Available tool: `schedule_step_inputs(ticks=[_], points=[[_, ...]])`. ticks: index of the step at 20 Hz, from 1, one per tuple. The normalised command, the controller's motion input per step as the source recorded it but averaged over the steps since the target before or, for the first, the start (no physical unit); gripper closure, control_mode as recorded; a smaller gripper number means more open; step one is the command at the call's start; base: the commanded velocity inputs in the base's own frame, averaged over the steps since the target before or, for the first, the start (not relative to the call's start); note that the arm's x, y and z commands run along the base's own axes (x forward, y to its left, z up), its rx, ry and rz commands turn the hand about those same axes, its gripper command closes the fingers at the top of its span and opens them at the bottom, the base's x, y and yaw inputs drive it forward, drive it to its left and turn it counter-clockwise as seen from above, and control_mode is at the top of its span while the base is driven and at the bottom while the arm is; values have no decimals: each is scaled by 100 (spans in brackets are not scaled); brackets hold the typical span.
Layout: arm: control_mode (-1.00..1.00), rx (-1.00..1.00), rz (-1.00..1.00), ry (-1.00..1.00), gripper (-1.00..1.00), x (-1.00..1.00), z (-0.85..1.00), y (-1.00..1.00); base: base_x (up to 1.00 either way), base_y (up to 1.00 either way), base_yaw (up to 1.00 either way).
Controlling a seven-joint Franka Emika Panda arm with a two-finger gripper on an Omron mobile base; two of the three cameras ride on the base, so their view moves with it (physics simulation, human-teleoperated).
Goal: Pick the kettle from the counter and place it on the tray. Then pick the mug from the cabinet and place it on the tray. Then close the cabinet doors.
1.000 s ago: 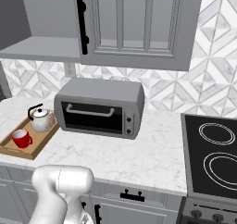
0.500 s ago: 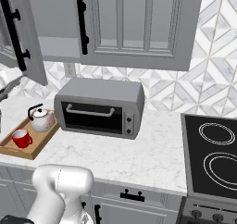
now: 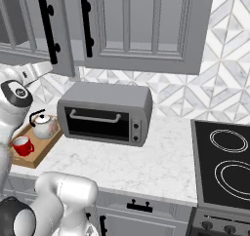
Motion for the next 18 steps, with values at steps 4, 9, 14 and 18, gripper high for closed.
schedule_step_inputs(ticks=[4, 9, 14, 18], points=[[-100, 19, 11, 0, -100, 88, 10, -28, 0, 0, 0], [-100, 17, 12, 2, -100, 86, 8, -20, 0, 0, 0], [-100, 14, 11, 4, -100, 75, 5, -6, 0, 0, 0], [-100, 8, 8, 2, -100, 48, 0, -5, 0, 0, 0]])
